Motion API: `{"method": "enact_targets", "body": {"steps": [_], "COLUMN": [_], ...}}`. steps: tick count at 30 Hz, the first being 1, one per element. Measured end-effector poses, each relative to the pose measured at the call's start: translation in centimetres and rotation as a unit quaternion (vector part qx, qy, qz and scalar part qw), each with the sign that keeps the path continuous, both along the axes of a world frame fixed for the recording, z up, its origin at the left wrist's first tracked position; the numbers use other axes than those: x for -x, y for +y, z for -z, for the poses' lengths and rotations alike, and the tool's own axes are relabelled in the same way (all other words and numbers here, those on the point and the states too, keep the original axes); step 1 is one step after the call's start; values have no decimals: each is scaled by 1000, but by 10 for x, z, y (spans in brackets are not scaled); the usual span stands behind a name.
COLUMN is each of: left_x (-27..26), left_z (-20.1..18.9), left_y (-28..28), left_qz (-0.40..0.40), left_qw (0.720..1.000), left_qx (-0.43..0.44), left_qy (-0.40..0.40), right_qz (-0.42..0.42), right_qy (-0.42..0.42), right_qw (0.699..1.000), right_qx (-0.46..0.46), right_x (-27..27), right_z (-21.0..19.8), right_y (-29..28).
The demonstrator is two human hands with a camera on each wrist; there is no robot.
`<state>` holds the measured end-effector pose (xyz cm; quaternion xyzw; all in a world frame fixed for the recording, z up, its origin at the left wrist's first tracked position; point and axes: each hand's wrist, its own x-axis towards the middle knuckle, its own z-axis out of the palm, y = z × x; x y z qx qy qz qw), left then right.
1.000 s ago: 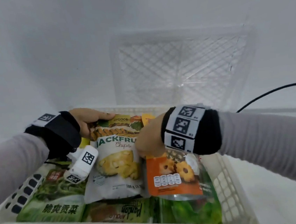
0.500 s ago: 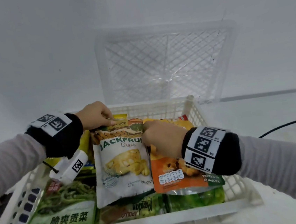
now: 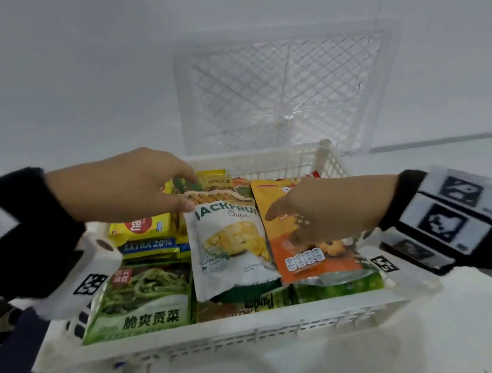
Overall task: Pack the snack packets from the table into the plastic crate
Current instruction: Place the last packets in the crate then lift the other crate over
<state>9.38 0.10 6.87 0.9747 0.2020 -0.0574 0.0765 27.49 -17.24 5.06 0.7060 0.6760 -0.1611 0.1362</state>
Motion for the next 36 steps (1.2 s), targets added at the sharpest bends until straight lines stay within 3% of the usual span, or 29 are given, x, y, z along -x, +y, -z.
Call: {"method": "enact_targets", "body": {"steps": [4,10,13,17,19,21,24,26,29,31,34,36], "left_x": [47,72,62,43,38,35,33,33,36,37,40,42], "left_z": [8,61,83,100,107,112,115,117,123,123,125,126], "left_y": [-42,-93,-108,-110,-107,-103,-95,-91,-89,-86,-82,-82], "left_qz": [-13,-100,-127,-140,-146,-157,-186,-199,-207,-213,-210,-213], "left_qw": [996,965,953,955,951,941,915,896,863,812,767,746], "left_qx": [81,193,191,178,183,190,179,187,232,307,357,371], "left_qy": [-38,-144,-199,-193,-201,-232,-311,-350,-399,-449,-491,-511], "right_qz": [19,119,150,190,214,246,282,295,324,348,373,367], "right_qy": [54,81,63,20,54,134,221,245,292,363,465,492], "right_qw": [997,981,972,961,945,909,845,827,816,806,753,734], "right_qx": [-58,-133,-170,-200,-243,-307,-397,-412,-380,-312,-279,-290], "right_x": [18,41,50,62,67,73,83,86,80,76,75,77], "right_z": [3,38,51,74,80,84,87,88,86,82,80,82], "right_y": [-31,-48,-45,-38,-37,-38,-37,-35,-35,-35,-25,-18]}}
